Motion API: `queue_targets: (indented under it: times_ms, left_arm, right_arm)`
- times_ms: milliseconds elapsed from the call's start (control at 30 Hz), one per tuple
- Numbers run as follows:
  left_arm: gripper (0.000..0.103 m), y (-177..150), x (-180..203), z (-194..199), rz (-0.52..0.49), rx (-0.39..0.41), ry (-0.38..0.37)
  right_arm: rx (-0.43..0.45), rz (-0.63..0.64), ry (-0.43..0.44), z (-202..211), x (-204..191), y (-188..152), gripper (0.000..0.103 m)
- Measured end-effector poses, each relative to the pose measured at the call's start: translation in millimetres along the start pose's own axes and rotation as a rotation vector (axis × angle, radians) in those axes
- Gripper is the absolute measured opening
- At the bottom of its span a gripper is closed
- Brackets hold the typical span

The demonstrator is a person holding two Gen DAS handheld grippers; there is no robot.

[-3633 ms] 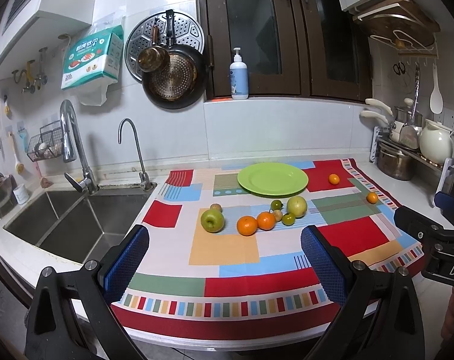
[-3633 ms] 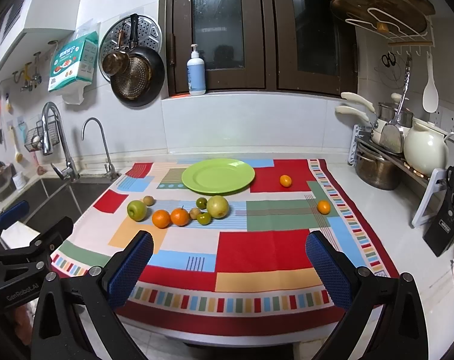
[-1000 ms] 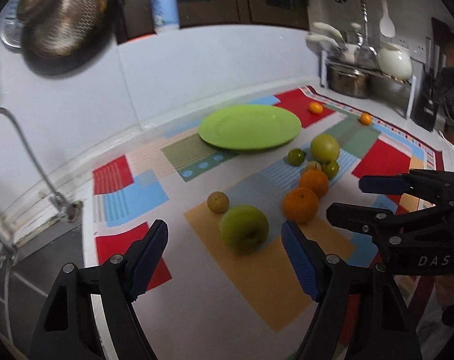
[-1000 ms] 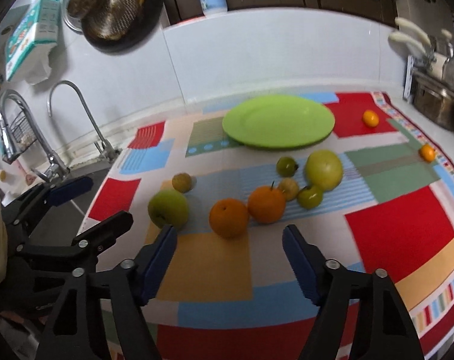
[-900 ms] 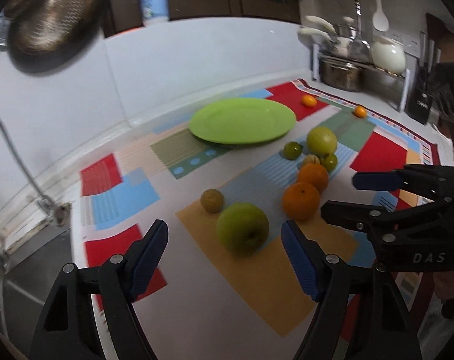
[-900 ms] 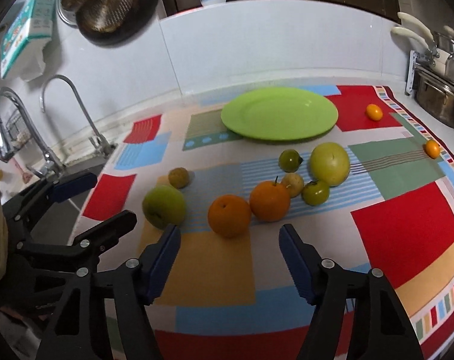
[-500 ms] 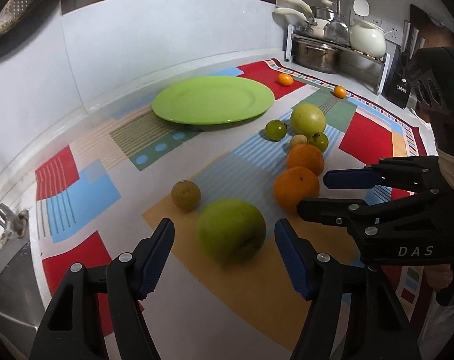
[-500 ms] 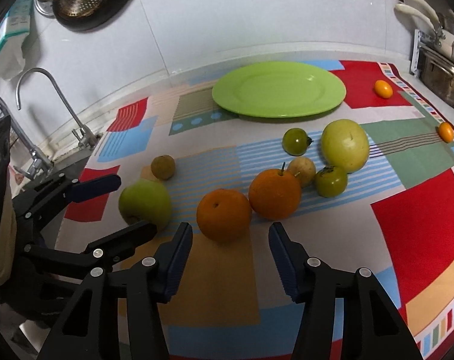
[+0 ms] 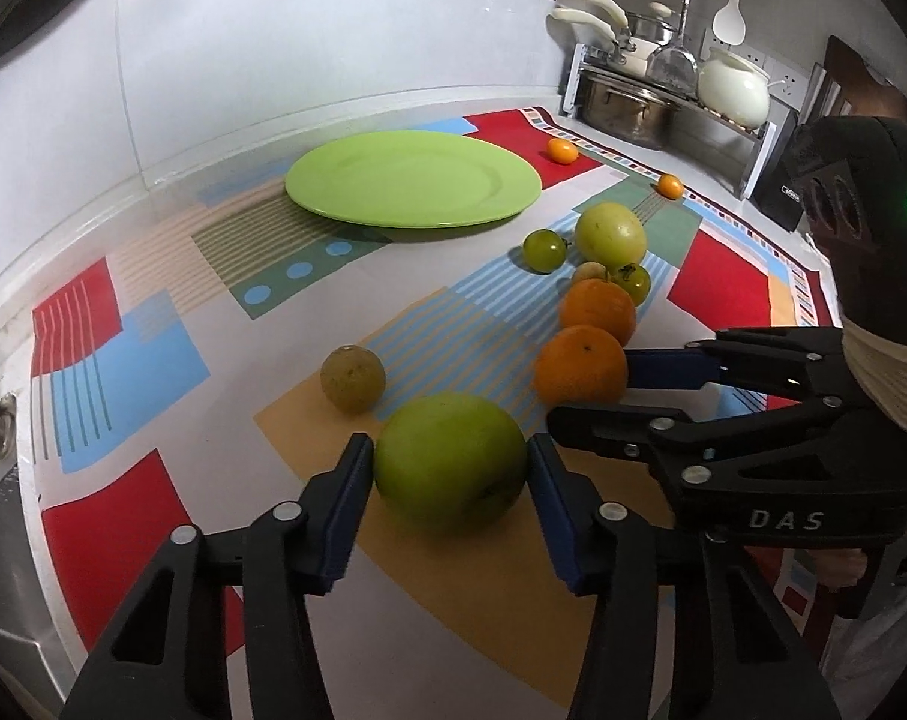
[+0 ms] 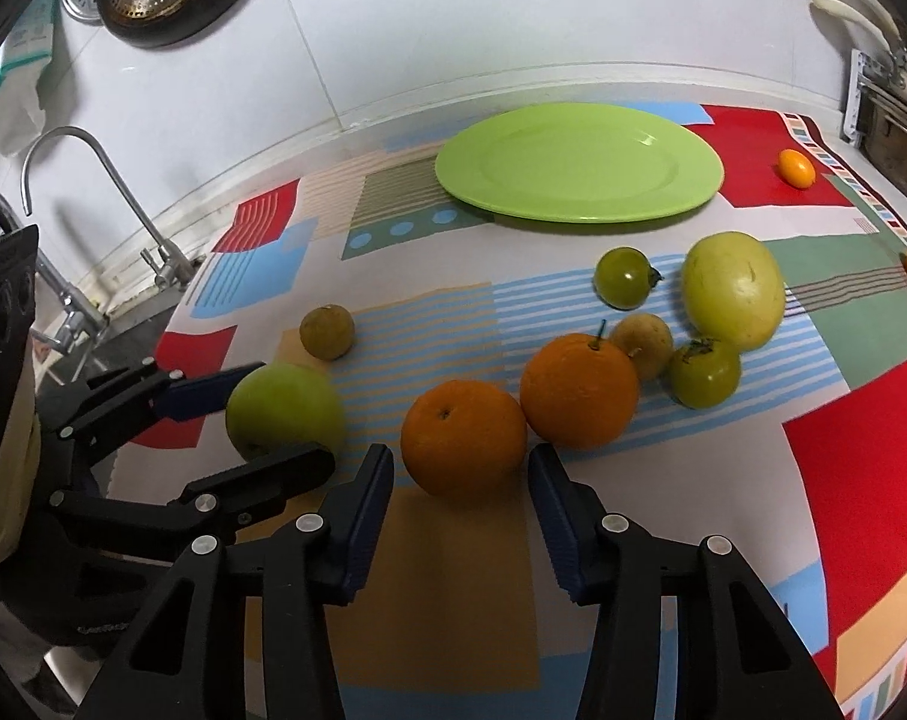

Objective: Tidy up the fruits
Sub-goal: 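Lower left tool onto the green apple while right tool closes on an orange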

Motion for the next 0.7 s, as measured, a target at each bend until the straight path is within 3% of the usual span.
queue_targets:
  times_ms: [233, 367, 700]
  left_arm:
    - [0.051, -2.9, -5.6, 4.2, 0.036, 0.003, 0.032]
    - [0.050, -4.1, -10.1, 7.6, 0.070, 0.009, 0.066]
    - [0.050, -3.3, -3.6, 30.6, 0.153, 0.051, 0.113]
  right_arm:
    - [0.021, 0.032, -0.012, -3.7, -5.8, 4.1, 0.049]
    - [0.039, 0.042, -0.018, -3.2, -5.6, 3.9, 0.043]
    - [0.075, 0.053, 0.032, 12.3, -11.5, -1.6, 0.042]
Point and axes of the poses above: each gripper's, at about its wrist camera, not at the fingertips, and z roughly against the way its jaws point, x to its right, y to its top, the point moved 3 cm from there along -z, roughly the way its jaws point, and after that the axes turned 3 degrees about z, right-handed, at the moved point
